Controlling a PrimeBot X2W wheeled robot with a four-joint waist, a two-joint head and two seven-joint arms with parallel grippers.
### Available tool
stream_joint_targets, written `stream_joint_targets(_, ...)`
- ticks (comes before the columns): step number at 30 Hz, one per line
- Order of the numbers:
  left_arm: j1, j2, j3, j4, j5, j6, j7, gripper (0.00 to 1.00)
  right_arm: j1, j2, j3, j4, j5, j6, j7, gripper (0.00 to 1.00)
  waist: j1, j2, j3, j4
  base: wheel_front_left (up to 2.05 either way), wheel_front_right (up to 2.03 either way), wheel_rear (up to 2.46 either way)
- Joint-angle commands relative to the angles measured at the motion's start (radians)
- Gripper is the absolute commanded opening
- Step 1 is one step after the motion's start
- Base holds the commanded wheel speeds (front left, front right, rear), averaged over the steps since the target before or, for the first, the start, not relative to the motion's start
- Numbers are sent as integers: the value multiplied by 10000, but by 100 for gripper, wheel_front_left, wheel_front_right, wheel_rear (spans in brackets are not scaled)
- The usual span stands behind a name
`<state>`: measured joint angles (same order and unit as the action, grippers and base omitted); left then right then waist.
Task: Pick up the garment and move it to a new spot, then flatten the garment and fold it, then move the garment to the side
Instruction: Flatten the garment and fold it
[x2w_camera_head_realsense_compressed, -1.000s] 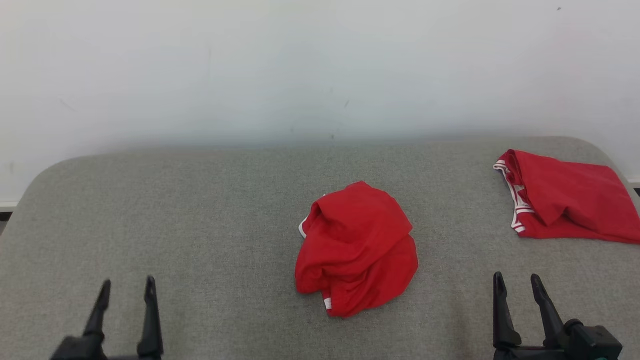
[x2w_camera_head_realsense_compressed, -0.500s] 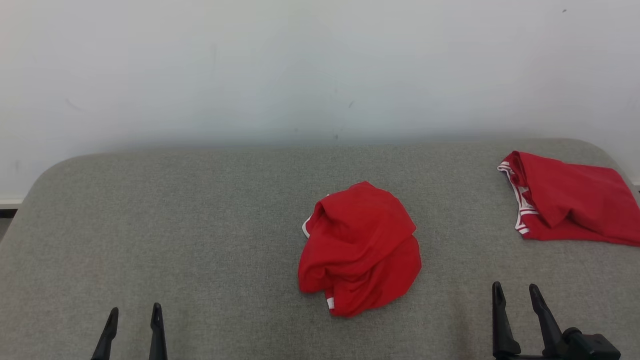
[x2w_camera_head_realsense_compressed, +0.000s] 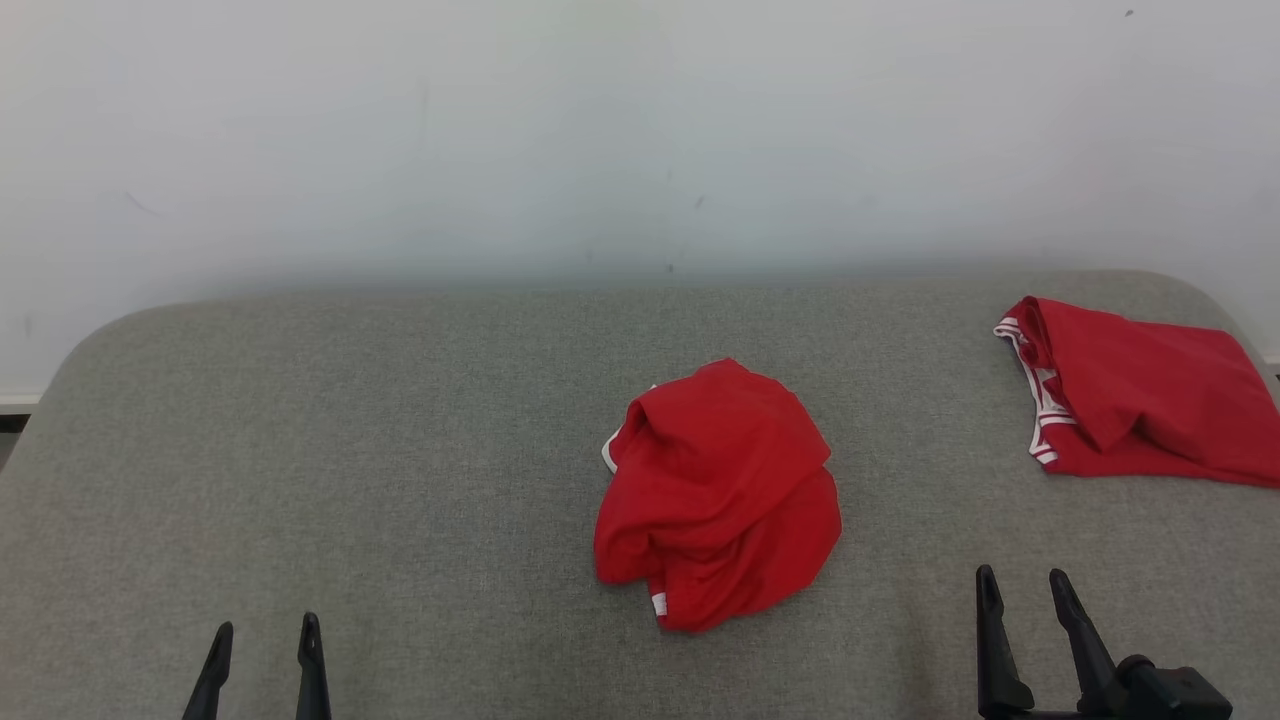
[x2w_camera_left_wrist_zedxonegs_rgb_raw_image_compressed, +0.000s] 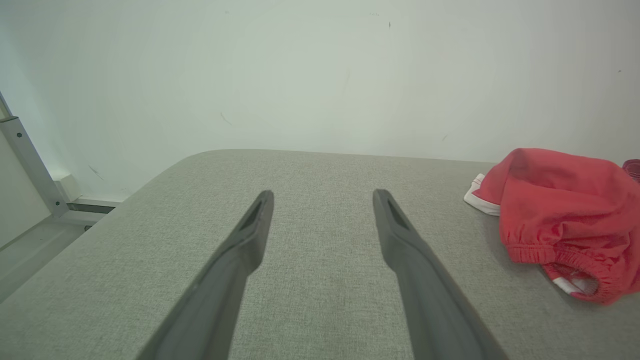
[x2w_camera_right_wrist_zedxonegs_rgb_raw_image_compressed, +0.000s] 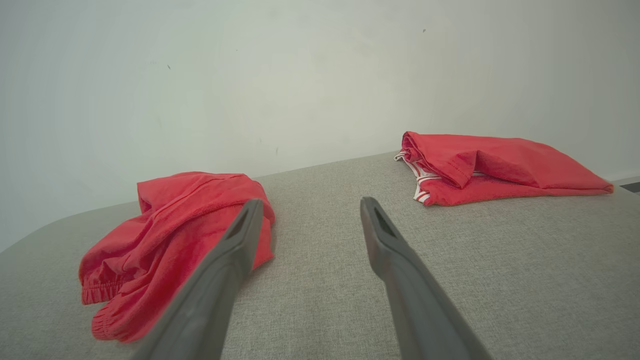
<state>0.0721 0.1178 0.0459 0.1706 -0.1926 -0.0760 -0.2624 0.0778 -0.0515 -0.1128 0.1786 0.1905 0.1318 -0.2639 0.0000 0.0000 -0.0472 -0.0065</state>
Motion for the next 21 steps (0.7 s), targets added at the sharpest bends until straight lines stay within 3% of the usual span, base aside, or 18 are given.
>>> stream_joint_targets(1,91,-41,83,30,65,-29,-33,100,58,27,6,8,-18,-26,-1,100,0,0,-4,6,0,0,0)
stream_joint_targets(21,-56,-389,456,-152,575,-265,-33,100,0,28,47,11,-62,-26,-1,100,0,0,18,-62,0,0,0)
